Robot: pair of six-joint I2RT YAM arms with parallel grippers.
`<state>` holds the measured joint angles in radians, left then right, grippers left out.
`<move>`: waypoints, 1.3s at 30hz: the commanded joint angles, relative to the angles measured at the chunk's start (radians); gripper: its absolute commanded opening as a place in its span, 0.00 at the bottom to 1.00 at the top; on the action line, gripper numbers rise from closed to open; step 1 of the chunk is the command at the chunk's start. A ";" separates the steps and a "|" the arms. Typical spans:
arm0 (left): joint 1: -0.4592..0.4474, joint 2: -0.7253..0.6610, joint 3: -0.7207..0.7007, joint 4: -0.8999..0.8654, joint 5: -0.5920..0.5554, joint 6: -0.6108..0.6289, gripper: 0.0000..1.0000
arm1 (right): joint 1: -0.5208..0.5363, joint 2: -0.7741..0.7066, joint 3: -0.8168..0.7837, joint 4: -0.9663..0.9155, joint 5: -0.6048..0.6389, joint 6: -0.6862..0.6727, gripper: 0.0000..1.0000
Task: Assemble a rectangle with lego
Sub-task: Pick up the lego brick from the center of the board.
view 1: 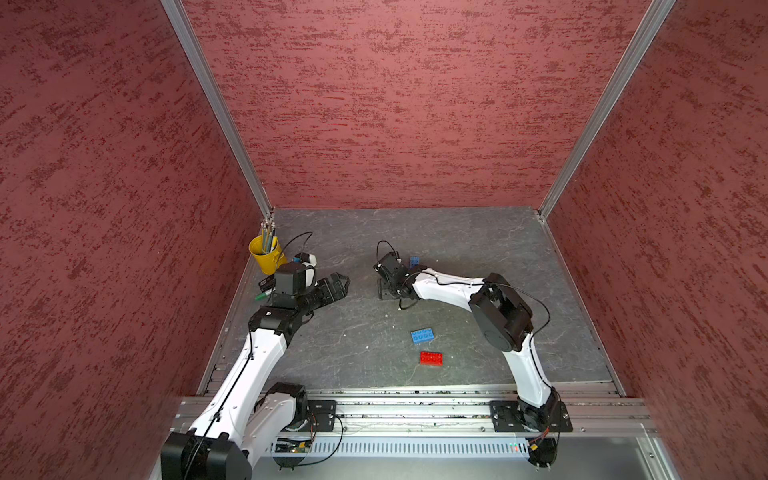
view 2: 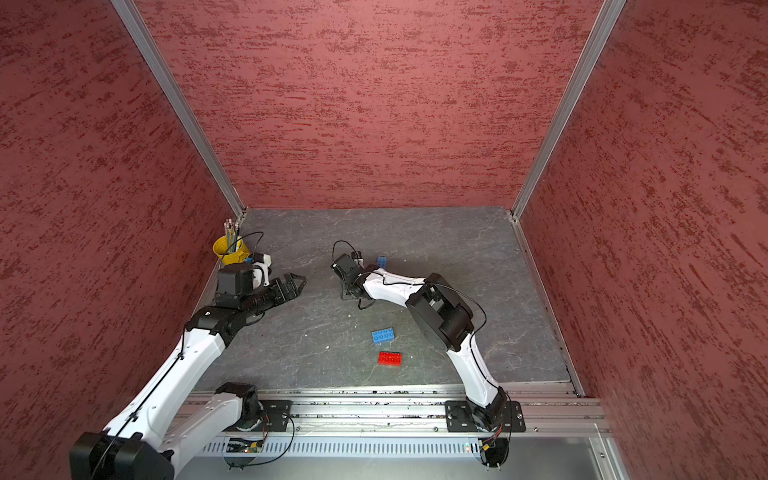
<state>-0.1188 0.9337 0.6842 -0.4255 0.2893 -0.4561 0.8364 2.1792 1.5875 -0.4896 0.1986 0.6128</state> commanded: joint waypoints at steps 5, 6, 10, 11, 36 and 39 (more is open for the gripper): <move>-0.008 0.026 0.006 0.024 0.012 -0.001 1.00 | 0.018 0.031 0.029 -0.038 0.081 -0.036 0.64; -0.008 0.031 0.010 0.022 0.013 -0.001 1.00 | 0.020 0.033 0.032 -0.040 0.084 -0.040 0.63; -0.008 0.058 0.034 0.005 0.023 0.003 1.00 | 0.020 0.028 0.036 -0.031 0.097 -0.058 0.59; -0.008 0.066 0.043 0.000 0.026 0.006 1.00 | 0.019 0.024 0.035 -0.025 0.097 -0.065 0.59; -0.243 0.216 0.243 0.145 -0.108 0.276 1.00 | -0.227 -0.168 -0.003 0.082 0.008 -0.245 0.60; -0.271 0.238 0.240 0.225 -0.101 0.358 1.00 | -0.257 -0.151 0.022 0.086 -0.034 -0.236 0.60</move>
<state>-0.3676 1.1564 0.9100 -0.3054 0.1696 -0.1986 0.5934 2.0239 1.5883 -0.4271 0.2150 0.3870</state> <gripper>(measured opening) 0.996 0.619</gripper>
